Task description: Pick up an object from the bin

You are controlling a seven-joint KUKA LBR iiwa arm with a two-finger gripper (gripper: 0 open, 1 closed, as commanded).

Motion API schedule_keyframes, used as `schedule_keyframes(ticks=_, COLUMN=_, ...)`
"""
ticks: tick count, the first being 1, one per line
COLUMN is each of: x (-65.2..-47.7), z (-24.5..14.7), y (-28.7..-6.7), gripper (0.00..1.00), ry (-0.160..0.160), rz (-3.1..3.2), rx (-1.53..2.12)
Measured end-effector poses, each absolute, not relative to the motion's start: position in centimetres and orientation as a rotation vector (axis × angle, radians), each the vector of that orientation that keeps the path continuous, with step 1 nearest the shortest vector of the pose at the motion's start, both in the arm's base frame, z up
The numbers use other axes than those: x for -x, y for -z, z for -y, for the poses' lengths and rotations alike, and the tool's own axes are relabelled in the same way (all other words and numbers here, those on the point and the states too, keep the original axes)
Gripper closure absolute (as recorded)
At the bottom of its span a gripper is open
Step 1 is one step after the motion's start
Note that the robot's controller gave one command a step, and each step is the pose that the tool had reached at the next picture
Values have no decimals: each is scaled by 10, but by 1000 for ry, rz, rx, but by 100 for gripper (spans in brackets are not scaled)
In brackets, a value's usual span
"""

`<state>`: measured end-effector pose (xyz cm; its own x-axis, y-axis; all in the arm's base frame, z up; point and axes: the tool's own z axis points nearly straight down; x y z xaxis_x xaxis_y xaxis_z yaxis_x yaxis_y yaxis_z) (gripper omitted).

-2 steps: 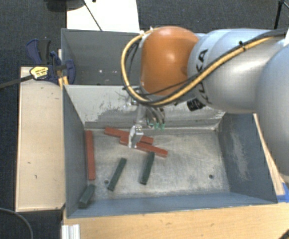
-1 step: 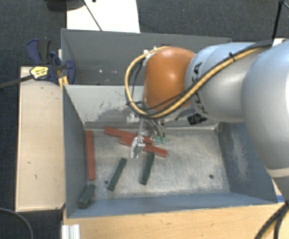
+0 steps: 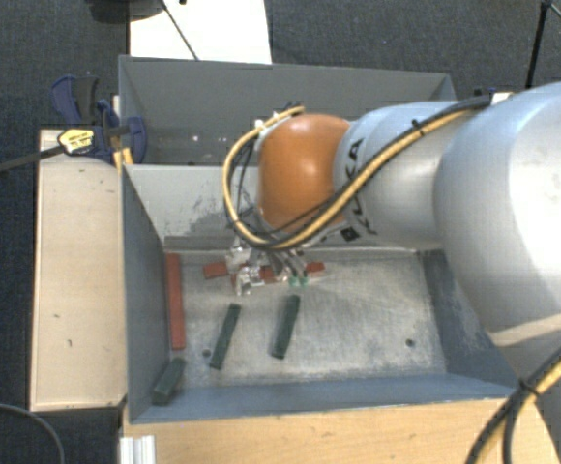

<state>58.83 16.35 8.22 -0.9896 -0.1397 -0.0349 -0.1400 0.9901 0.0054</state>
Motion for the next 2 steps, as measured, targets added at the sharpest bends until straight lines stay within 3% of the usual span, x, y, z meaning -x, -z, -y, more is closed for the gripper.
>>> schedule_keyframes(ticks=1, x=-588, z=-163, y=-82, gripper=100, ry=-12, rz=-3100, rx=215)
schedule_keyframes(ticks=2, x=-587, z=-160, y=-130, gripper=100, ry=-1, rz=-3132, rx=230)
